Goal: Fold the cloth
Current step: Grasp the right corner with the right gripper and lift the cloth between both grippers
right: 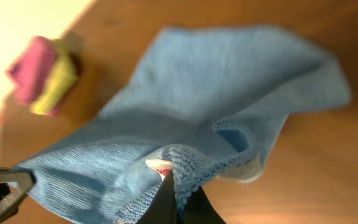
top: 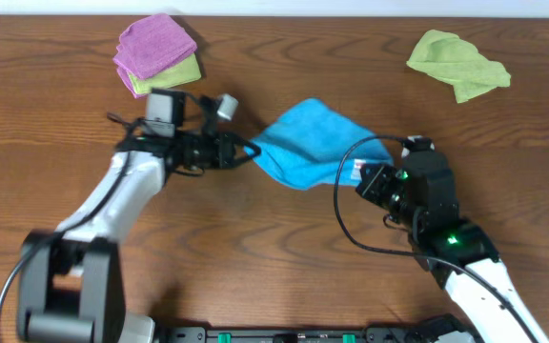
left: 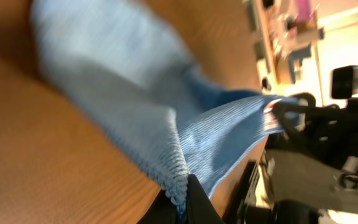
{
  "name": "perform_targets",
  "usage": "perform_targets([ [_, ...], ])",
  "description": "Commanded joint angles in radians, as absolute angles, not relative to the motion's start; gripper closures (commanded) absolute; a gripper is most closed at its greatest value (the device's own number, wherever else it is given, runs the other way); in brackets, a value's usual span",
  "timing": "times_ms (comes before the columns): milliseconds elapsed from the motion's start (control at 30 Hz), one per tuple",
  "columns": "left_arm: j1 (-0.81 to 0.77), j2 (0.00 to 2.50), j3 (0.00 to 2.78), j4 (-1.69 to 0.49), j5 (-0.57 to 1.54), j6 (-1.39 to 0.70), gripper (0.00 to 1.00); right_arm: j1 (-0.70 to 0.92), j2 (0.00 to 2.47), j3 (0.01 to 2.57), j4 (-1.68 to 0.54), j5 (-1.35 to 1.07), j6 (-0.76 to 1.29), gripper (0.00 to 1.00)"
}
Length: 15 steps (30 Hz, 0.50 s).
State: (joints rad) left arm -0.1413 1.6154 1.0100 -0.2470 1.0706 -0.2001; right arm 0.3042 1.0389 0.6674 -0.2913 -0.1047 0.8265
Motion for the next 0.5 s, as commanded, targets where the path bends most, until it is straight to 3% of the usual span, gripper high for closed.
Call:
perform_targets([
  [0, -0.114, 1.543, 1.038, -0.245, 1.085, -0.250, 0.94, 0.295, 1.081, 0.739, -0.268, -0.144, 0.802, 0.99],
  [467, -0.086, 1.516, 1.050, 0.139, 0.975, -0.537, 0.94, 0.233, 1.428, 1.122, -0.265, -0.147, 0.640, 0.98],
])
